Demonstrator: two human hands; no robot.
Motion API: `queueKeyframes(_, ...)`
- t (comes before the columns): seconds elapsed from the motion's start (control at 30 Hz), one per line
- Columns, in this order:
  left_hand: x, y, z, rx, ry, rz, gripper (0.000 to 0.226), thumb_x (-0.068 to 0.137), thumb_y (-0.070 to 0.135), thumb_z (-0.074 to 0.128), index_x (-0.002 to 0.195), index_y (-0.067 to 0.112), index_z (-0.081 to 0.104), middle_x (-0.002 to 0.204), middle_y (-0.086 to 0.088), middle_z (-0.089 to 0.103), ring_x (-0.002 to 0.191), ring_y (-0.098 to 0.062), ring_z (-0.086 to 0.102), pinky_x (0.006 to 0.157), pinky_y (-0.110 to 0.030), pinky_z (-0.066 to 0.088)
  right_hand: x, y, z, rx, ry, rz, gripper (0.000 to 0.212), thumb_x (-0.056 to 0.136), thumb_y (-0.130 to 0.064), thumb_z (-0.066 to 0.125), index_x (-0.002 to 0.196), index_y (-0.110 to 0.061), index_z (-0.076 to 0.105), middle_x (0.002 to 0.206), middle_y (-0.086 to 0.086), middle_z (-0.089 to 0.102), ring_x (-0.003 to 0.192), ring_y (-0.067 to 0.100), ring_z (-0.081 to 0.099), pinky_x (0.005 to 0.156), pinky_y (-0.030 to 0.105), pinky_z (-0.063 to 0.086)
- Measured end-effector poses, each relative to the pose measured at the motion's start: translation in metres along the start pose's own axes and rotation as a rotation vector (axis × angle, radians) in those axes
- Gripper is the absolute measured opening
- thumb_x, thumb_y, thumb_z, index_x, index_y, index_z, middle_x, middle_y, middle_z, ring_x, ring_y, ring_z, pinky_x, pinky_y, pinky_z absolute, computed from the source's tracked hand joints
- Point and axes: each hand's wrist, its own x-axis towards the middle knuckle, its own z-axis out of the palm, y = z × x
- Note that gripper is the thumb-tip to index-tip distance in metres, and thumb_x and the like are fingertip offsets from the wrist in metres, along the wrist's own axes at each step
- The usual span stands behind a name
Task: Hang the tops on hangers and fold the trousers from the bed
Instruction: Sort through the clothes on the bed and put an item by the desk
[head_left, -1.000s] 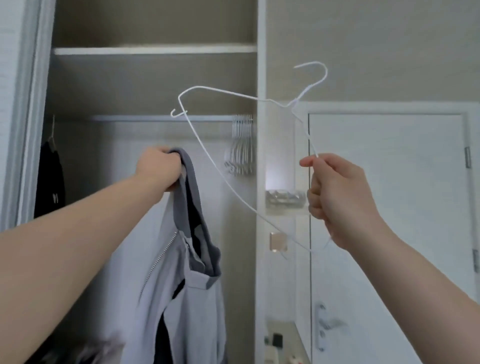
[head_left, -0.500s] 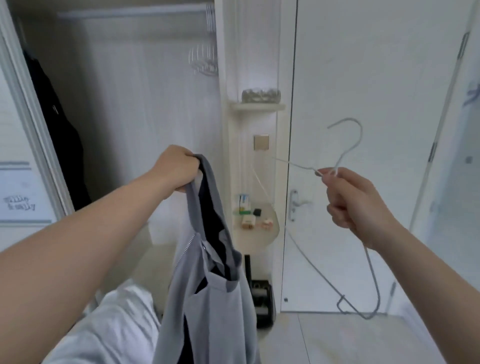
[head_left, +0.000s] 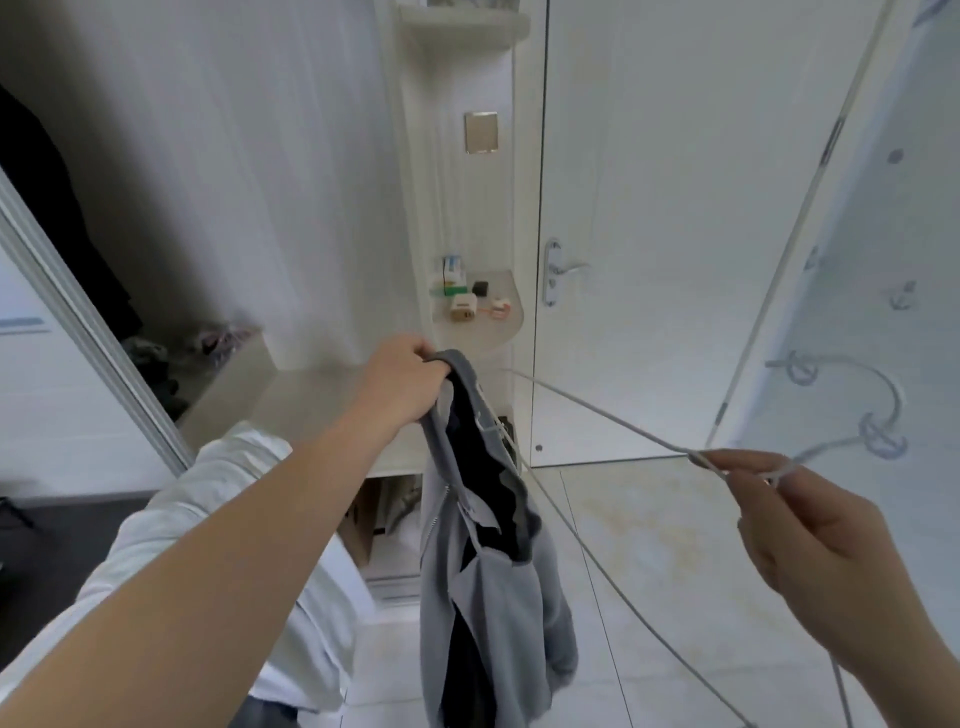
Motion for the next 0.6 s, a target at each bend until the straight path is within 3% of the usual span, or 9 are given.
queueKeyframes(0.1,-0.014,-0.003,0.021,0.017,-0.067,0.033,0.021,0.092,0.016,0.061,0.071,0.017,0.064,0.069,-0.004,0.064,0.068,-0.020,0.062,0.054,-0.029,0.050,-0.029,0.000,-0.006,-0.011,-0.011,0.036,0.033,0.084,-0.050,0.056,0.106,-0.037,0.076,0.048,-0.005,0.033,0.044,0.016,0.028,0.043,0.034,0.018)
queueKeyframes(0.17,-0.025,0.001,0.031,0.043,-0.105,0.084,0.021,0.090,0.017,0.064,0.069,0.019,0.065,0.064,0.001,0.062,0.064,-0.015,0.058,0.053,-0.020,0.044,-0.036,-0.001,-0.005,-0.037,-0.041,0.051,0.031,0.082,-0.051,0.055,0.103,-0.042,0.075,0.048,-0.003,0.034,0.044,0.020,0.028,0.043,0.035,0.020)
queueKeyframes(0.23,-0.035,0.009,0.038,0.078,-0.137,0.152,0.022,0.089,0.018,0.067,0.068,0.023,0.066,0.066,0.005,0.063,0.060,-0.005,0.056,0.047,-0.009,0.037,-0.035,-0.005,-0.005,-0.043,-0.075,0.055,0.028,0.082,-0.052,0.053,0.100,-0.046,0.074,0.047,-0.001,0.038,0.044,0.013,0.030,0.043,0.027,0.024)
queueKeyframes(0.33,-0.050,0.026,0.043,0.109,-0.216,0.255,0.024,0.088,0.016,0.068,0.068,0.028,0.066,0.067,0.008,0.064,0.059,0.003,0.058,0.052,-0.009,0.039,-0.025,-0.009,-0.006,-0.130,-0.130,0.029,0.025,0.086,-0.051,0.050,0.099,-0.051,0.072,0.052,0.003,0.048,0.043,0.004,0.034,0.044,0.013,0.028)
queueKeyframes(0.4,-0.059,0.039,0.045,0.113,-0.283,0.306,0.022,0.088,0.016,0.069,0.069,0.028,0.068,0.066,0.010,0.066,0.063,0.000,0.060,0.058,-0.016,0.042,-0.015,-0.008,0.000,-0.173,-0.133,0.013,0.021,0.093,-0.046,0.053,0.098,-0.047,0.072,0.051,-0.002,0.050,0.043,0.009,0.036,0.043,0.013,0.029)
queueKeyframes(0.47,-0.069,0.052,0.046,0.059,-0.321,0.337,0.024,0.088,0.018,0.071,0.066,0.028,0.069,0.059,0.013,0.065,0.059,0.002,0.059,0.054,-0.013,0.044,-0.007,-0.003,0.015,-0.219,-0.117,-0.018,0.020,0.098,-0.029,0.059,0.094,-0.044,0.071,0.056,-0.003,0.059,0.047,0.013,0.044,0.045,0.017,0.034)
queueKeyframes(0.6,-0.084,0.062,0.049,0.000,-0.371,0.314,0.019,0.089,0.019,0.069,0.071,0.021,0.075,0.059,0.008,0.068,0.052,0.001,0.059,0.049,-0.016,0.048,-0.010,0.015,0.060,-0.146,-0.073,0.024,0.019,0.099,-0.013,0.060,0.101,-0.024,0.075,0.053,-0.019,0.057,0.046,0.003,0.048,0.050,0.011,0.032)
